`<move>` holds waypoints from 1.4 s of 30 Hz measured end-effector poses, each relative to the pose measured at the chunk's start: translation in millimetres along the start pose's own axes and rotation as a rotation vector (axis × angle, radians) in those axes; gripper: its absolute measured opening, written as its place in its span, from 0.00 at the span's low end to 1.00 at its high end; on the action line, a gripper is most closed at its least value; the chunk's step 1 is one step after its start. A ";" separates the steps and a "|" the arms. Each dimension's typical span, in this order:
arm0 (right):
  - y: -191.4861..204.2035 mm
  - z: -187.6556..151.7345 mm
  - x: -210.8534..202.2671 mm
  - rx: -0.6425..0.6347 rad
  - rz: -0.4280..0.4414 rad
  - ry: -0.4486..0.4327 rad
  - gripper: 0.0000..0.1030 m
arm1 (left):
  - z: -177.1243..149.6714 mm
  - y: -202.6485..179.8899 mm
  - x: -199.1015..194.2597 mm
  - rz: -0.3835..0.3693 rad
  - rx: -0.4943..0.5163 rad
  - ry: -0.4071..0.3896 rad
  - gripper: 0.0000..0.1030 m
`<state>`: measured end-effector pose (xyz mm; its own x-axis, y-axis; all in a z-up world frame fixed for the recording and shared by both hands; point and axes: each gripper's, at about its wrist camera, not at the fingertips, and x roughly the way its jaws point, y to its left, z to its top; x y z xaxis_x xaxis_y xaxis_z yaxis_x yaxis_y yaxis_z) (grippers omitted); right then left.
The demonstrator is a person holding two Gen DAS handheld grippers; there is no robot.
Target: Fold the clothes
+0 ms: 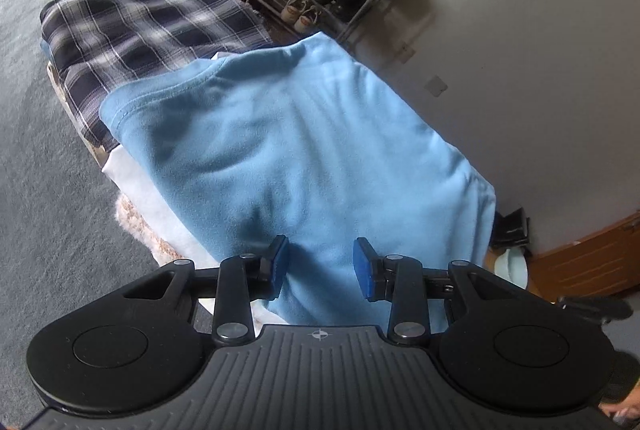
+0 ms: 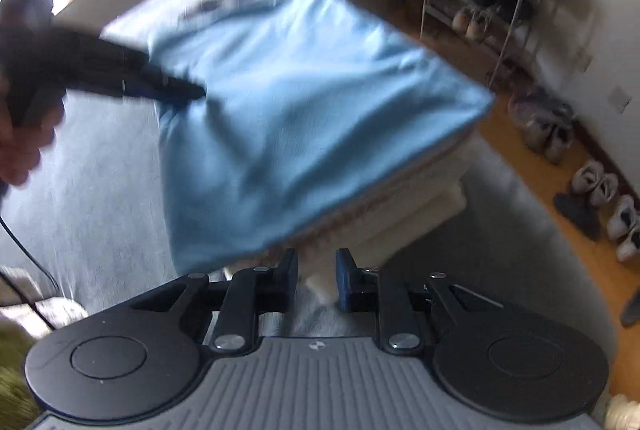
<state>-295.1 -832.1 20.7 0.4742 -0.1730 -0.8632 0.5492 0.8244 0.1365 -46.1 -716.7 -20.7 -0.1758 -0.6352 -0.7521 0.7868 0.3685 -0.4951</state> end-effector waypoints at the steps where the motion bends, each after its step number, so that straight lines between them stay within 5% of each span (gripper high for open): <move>1: -1.0 9.3 -6.4 0.004 -0.004 -0.052 0.21 | 2.6 -2.4 -4.4 -0.012 0.012 -0.015 0.34; 6: -2.4 49.3 0.9 0.029 -0.027 -0.230 0.21 | 17.6 -19.3 6.3 -0.007 0.109 -0.033 0.34; 11: -5.4 42.6 38.7 0.069 -0.063 -0.120 0.21 | 39.4 0.1 27.9 0.199 0.092 -0.093 0.33; 15: -12.8 20.5 28.1 0.156 -0.042 -0.163 0.21 | 56.6 -24.8 22.2 0.163 0.207 -0.146 0.34; 19: -20.2 11.7 26.5 0.196 -0.022 -0.184 0.21 | 55.2 -78.1 61.8 0.002 0.449 0.001 0.34; 23: -24.5 4.6 29.4 0.207 -0.009 -0.183 0.21 | 65.0 -92.3 112.3 0.042 0.519 0.047 0.34; 29: -31.3 -6.3 34.1 0.238 0.016 -0.174 0.21 | 117.0 -70.0 128.2 0.149 0.268 -0.085 0.34; 34: -33.6 -9.2 29.3 0.213 0.032 -0.171 0.21 | 141.4 -46.7 95.3 0.208 0.135 -0.177 0.34; 39: -45.6 12.1 5.9 0.235 0.063 -0.280 0.21 | 116.7 -28.0 27.6 0.174 0.109 -0.248 0.35; 42: -56.9 32.9 15.4 0.245 0.074 -0.290 0.21 | 86.6 -12.9 -0.6 0.193 0.112 -0.226 0.36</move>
<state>-296.5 -899.4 15.6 0.6744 -0.2922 -0.6780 0.6379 0.6930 0.3359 -4.9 -779.8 23.8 0.1091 -0.6999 -0.7058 0.8553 0.4279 -0.2921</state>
